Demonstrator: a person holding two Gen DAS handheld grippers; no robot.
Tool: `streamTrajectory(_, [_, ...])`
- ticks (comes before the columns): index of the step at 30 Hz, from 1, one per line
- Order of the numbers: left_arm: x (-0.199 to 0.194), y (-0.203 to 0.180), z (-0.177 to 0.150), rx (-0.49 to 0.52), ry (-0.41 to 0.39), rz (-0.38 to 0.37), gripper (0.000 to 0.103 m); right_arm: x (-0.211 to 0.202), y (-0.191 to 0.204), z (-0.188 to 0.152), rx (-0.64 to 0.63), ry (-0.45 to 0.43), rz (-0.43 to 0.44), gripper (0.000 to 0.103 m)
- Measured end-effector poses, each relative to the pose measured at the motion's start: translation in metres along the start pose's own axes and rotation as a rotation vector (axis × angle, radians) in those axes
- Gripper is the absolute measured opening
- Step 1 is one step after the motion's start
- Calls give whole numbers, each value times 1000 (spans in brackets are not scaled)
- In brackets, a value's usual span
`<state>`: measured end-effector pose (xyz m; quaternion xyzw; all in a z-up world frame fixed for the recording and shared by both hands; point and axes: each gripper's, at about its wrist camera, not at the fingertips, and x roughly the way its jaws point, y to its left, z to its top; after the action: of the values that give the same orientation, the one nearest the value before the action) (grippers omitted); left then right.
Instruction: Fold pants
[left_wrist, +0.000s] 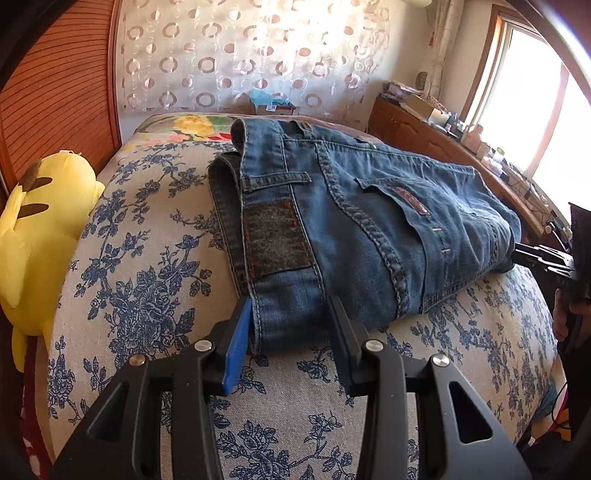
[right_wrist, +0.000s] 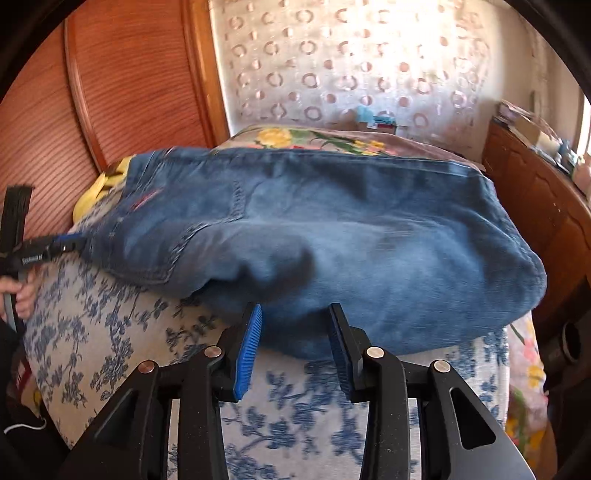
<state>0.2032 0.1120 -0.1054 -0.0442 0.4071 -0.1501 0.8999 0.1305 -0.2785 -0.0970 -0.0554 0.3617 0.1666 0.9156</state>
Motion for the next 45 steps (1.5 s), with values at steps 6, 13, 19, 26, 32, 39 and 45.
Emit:
streamTrajectory(6, [3, -1, 1, 9, 10, 12, 41, 15, 23, 6, -90, 26, -54, 55])
streamTrajectory(13, [-4, -14, 6, 74, -9, 4, 13, 37, 35, 15, -145, 72, -95, 39])
streamTrajectory(19, [-32, -21, 23, 78, -96, 25, 9, 18, 31, 32, -138, 15, -55, 5])
streamTrajectory(26, [-78, -34, 57, 106, -212, 51, 9, -24, 25, 63, -104, -107, -45, 4])
streamTrajectory(32, [-125, -36, 70, 101, -305, 74, 9, -62, 36, 66, -101, -181, -11, 3])
streamTrajectory(39, [-134, -23, 29, 93, -237, 115, 9, -68, 47, 24, -119, -136, 77, 3])
streamTrajectory(45, [-96, -6, -24, 61, -97, 110, 9, -37, 39, 16, -68, -63, 132, 10])
